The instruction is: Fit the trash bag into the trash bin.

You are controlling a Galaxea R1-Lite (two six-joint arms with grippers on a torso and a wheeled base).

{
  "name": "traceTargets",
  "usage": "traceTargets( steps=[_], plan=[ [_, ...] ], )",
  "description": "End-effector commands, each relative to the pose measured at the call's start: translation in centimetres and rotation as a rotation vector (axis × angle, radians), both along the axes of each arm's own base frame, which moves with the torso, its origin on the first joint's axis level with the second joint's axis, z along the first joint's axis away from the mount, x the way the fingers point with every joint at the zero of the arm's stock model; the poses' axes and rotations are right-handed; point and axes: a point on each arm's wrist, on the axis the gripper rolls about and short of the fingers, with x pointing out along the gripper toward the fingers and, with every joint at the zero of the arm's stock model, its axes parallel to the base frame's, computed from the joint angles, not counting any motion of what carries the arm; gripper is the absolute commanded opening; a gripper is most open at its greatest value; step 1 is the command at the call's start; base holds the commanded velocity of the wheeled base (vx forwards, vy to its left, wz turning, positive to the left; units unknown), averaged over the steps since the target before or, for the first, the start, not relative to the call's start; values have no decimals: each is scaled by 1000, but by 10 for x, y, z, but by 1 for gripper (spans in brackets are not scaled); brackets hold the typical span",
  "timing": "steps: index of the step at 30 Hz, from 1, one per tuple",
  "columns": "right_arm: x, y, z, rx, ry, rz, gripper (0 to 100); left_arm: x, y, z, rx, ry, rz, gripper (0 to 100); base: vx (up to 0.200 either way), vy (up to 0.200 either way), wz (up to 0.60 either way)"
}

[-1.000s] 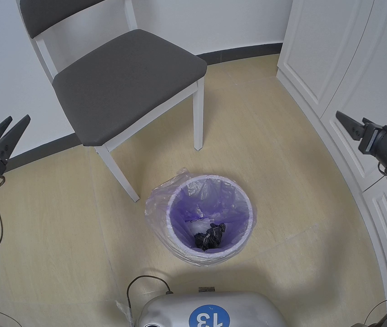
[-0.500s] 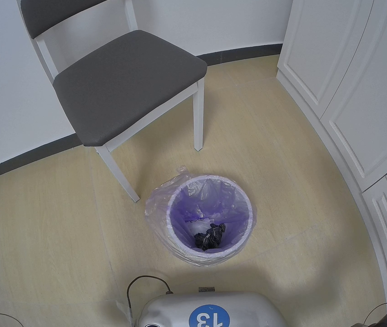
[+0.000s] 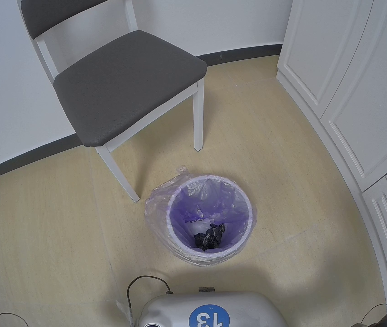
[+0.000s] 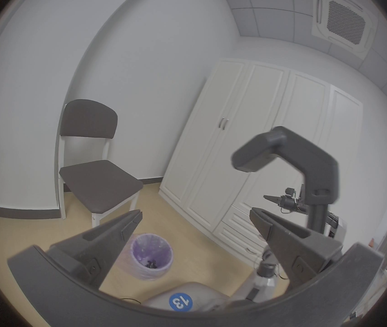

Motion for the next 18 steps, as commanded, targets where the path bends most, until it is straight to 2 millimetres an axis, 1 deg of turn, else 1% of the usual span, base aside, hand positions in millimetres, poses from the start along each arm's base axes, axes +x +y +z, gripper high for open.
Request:
traceTargets(
  steps=[1,3,4,8,10,13,15,18],
  plan=[
    [-35,-9,1,16,-84,9,100,-57,11,-17,62,-142,-51,100,0,0,0],
    [-35,-10,1,15,-84,1,100,-58,10,-19,63,-139,-48,100,0,0,0],
    [-35,-10,1,5,-82,-11,100,-61,9,-26,64,-133,-37,100,0,0,0],
    [-32,-9,-1,-46,-73,-24,100,-58,9,-27,64,-131,-28,100,0,0,0],
    [-28,-9,-5,-65,-57,-30,100,-52,10,-29,68,-128,15,100,0,0,0],
    [-21,-8,-10,-69,-31,-30,100,-40,12,-34,100,-129,149,100,0,0,0],
    [-19,-7,-12,-71,-19,-30,100,-38,13,-35,98,-124,202,100,0,0,0],
    [-16,-7,-14,-75,-7,-28,100,-39,13,-35,92,-125,228,100,0,0,0]
  ],
)
